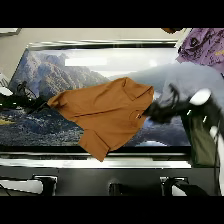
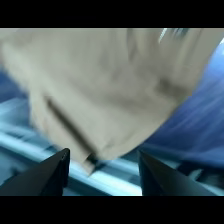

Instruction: Fold the clothes and pants, and hang the long-sleeved shirts on hangers.

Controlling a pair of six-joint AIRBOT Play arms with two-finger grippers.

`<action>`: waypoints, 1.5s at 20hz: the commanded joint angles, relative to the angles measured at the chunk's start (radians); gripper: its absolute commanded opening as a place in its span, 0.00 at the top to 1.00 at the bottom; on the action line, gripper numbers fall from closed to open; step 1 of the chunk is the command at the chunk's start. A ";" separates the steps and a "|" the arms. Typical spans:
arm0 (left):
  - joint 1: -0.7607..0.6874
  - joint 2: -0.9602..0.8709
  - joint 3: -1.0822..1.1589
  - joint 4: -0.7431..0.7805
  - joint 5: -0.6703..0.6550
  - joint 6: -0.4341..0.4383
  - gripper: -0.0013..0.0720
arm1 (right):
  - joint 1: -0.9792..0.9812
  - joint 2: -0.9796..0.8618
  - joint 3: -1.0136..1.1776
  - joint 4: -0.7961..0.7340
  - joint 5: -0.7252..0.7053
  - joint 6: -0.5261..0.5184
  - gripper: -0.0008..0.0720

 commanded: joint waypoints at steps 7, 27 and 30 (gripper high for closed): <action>0.001 0.002 0.001 0.000 -0.025 0.000 0.96 | 0.579 0.178 -0.530 0.358 -0.650 0.128 0.33; 0.001 0.001 0.001 0.000 -0.016 0.024 0.96 | 0.678 -0.010 -0.480 0.444 -0.809 0.144 0.74; 0.001 0.002 0.001 0.000 -0.018 0.023 0.96 | 0.678 -0.009 -0.465 0.442 -0.813 0.138 0.95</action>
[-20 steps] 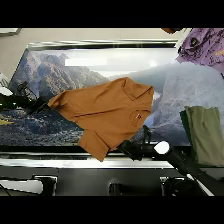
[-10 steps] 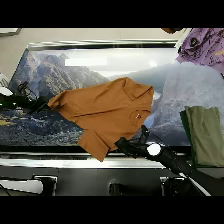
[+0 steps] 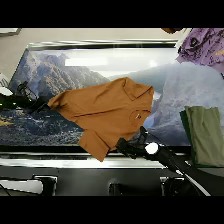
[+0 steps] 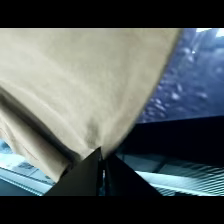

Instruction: Fold the clothes and pants, and hang the long-sleeved shirts on hangers.

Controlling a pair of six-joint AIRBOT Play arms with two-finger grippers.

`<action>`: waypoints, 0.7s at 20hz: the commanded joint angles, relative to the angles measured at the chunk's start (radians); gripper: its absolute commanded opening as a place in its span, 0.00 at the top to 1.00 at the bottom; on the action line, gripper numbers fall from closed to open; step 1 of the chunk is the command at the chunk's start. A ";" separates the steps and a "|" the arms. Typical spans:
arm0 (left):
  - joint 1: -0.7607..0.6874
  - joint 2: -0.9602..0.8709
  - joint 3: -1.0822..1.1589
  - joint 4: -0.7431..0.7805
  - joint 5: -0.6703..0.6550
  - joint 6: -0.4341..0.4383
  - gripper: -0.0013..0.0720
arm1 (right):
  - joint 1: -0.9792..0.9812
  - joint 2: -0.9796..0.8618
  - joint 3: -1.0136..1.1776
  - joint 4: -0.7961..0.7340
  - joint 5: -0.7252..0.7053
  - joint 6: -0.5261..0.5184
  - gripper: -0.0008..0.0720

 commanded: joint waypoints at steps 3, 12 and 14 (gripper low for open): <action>0.000 0.029 0.002 -0.001 -0.003 0.000 0.96 | -0.043 0.035 0.075 -0.034 0.006 -0.055 0.95; 0.003 0.401 0.257 0.008 0.018 0.000 0.97 | -0.679 0.262 0.848 -0.498 0.418 -0.055 0.95; 0.003 0.503 0.357 0.048 0.016 -0.020 0.97 | -0.765 0.289 1.098 -0.573 0.555 -0.055 0.95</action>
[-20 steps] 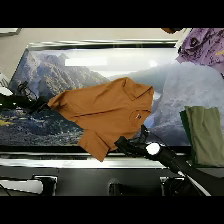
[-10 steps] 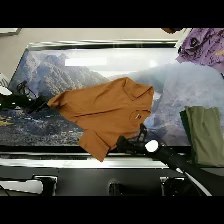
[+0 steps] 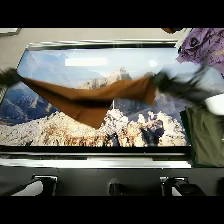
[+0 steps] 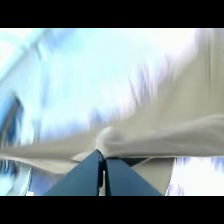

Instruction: Fold the clothes and pants, and hang the long-sleeved shirts on hangers.

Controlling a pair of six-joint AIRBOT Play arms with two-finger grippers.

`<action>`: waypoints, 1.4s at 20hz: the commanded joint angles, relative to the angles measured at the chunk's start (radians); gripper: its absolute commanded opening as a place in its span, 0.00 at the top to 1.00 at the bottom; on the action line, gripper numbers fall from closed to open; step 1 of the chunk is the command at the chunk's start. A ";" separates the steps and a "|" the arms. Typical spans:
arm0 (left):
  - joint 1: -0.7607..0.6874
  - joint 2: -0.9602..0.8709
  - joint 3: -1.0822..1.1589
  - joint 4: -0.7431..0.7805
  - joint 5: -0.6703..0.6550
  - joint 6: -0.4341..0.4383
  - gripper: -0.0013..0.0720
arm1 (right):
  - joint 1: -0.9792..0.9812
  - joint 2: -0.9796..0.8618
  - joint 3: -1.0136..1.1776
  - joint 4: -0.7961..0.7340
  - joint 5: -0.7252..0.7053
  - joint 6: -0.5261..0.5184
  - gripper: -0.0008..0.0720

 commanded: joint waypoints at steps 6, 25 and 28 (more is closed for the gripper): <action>0.001 0.476 0.227 0.281 -0.006 -0.179 0.97 | -0.187 0.176 0.758 -0.406 0.440 0.053 0.95; -0.076 -0.239 0.068 0.277 0.121 -0.152 0.97 | -0.032 -0.782 0.794 -0.409 0.483 0.138 0.95; -0.113 -0.429 0.069 0.277 0.290 -0.156 0.97 | 0.014 -0.958 0.794 -0.491 0.243 0.188 0.95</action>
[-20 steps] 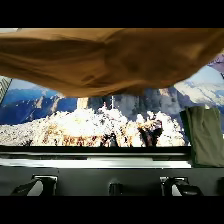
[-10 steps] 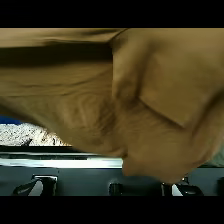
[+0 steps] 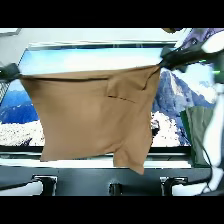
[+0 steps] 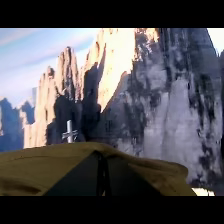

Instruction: Fold the clothes and pants, and hang the long-sleeved shirts on hangers.

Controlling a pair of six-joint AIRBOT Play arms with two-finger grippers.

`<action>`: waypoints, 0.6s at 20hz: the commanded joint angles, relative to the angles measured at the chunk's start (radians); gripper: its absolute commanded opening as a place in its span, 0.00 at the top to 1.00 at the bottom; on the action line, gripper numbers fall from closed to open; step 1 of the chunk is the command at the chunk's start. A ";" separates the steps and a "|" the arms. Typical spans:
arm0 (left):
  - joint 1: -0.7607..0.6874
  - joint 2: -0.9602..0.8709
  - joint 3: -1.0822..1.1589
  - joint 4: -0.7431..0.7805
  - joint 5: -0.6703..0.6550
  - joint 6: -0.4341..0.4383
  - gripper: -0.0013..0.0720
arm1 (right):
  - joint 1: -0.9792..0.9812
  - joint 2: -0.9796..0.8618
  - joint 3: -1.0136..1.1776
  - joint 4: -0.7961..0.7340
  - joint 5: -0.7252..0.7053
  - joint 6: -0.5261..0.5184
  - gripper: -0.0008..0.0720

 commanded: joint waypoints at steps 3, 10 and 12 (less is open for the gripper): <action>-0.058 -0.285 -0.003 -0.010 0.267 0.009 0.96 | 0.054 -0.276 0.001 -0.046 -0.318 0.093 0.95; -0.055 -0.326 0.002 -0.106 0.166 0.008 0.60 | 0.045 -0.310 0.002 -0.023 -0.221 0.101 0.70; -0.022 -0.306 0.037 -0.115 0.035 0.009 0.24 | 0.021 -0.268 0.002 -0.002 -0.121 0.055 0.52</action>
